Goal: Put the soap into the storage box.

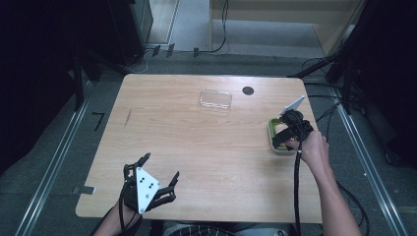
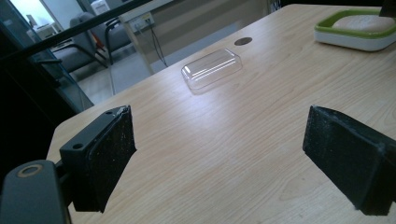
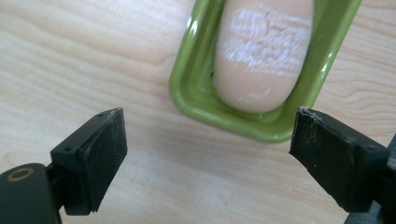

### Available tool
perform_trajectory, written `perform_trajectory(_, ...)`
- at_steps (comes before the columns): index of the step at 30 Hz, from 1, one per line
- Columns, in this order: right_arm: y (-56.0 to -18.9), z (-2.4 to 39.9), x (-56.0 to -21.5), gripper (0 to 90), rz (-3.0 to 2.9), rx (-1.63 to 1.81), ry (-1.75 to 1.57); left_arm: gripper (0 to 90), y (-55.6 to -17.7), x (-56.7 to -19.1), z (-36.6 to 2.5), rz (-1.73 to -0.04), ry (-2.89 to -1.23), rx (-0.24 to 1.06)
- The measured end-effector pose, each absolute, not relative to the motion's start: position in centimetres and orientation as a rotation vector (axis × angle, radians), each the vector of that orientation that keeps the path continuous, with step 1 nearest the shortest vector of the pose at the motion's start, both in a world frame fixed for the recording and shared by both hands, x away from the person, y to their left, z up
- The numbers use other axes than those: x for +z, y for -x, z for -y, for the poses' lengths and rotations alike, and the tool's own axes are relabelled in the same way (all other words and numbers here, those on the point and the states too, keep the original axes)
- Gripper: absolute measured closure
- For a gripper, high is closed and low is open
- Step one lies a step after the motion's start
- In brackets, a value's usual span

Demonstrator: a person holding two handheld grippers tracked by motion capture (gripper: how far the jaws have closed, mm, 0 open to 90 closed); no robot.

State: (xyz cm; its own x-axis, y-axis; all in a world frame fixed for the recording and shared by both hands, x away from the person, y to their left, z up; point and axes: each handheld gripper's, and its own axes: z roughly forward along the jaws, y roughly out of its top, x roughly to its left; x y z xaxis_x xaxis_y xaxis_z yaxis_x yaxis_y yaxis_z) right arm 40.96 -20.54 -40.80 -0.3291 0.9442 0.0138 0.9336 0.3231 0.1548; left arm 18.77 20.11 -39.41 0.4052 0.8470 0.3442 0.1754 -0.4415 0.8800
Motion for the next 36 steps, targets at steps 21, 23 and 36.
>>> perform_trajectory(21,-36.2,20.6,-40.1,11.1,-2.577,0.222,-1.646,9.9,-18.9,-39.4,-20.0,-0.882,-1.875,1.061)
perform_trajectory(23,-35.9,20.6,-40.3,11.2,-2.582,0.22,-1.637,9.9,-18.9,-39.4,-20.0,-0.884,-1.873,1.061)
perform_trajectory(36,-33.8,21.1,-41.0,12.2,-2.601,0.171,-1.619,9.8,-18.8,-39.4,-20.0,-0.886,-1.874,1.061)
